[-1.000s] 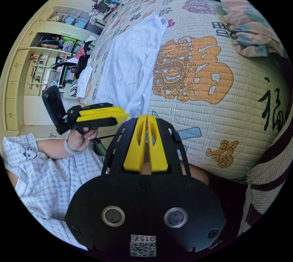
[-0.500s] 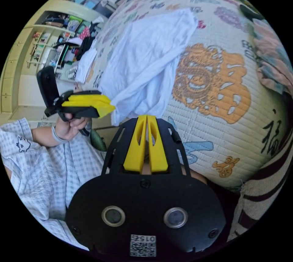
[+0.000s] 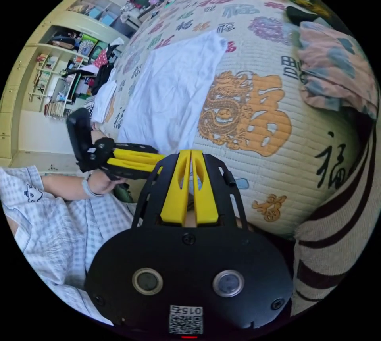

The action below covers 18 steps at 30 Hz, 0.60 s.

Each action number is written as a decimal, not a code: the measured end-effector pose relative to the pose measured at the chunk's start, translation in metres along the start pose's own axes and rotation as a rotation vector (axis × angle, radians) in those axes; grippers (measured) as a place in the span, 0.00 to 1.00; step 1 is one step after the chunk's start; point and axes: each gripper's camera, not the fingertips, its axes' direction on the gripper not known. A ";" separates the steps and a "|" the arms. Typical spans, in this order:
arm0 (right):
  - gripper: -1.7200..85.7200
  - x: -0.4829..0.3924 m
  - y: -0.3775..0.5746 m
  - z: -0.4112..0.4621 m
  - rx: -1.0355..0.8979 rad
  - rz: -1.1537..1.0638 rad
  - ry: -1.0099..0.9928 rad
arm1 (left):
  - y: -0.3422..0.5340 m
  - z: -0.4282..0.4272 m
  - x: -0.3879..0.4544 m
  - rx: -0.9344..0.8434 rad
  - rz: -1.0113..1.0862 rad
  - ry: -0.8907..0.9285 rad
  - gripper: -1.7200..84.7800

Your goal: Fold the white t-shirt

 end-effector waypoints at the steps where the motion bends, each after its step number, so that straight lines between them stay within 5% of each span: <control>1: 0.01 0.006 0.001 -0.009 0.027 0.017 -0.010 | -0.004 0.007 -0.002 -0.054 0.030 0.044 0.05; 7: 0.02 0.030 -0.016 -0.041 0.157 0.007 -0.085 | -0.004 -0.064 -0.020 0.029 0.143 0.093 0.08; 13: 0.09 0.064 -0.079 -0.057 0.346 -0.089 -0.291 | -0.019 -0.199 -0.151 0.290 -0.105 -0.133 0.13; 18: 0.17 0.118 -0.141 -0.047 0.380 -0.011 -0.523 | -0.037 -0.243 -0.258 0.316 -0.246 -0.052 0.17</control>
